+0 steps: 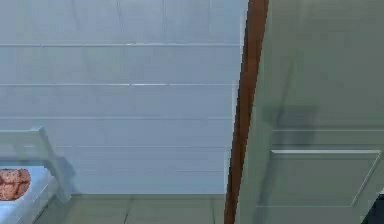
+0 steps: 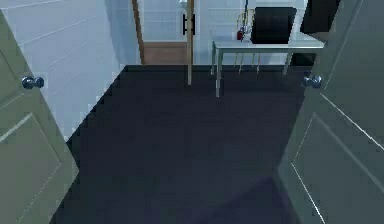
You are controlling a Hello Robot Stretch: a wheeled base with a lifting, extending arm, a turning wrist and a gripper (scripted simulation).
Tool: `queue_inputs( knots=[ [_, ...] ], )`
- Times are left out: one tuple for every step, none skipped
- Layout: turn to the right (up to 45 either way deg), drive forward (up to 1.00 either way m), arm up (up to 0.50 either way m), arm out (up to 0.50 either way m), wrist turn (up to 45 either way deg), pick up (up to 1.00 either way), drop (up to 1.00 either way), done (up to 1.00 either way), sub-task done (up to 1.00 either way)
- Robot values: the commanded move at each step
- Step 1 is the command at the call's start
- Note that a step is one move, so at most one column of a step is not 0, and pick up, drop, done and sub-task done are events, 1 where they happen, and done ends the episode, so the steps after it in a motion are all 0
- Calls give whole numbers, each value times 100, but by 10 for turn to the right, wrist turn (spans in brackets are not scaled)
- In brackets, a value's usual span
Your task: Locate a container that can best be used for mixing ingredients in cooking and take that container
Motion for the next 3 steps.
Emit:
queue_inputs(
  knots=[
    [450,0,0,0,0,0,0,0,0],
    [450,0,0,0,0,0,0,0,0],
    [30,0,0,0,0,0,0,0,0]
  ],
)
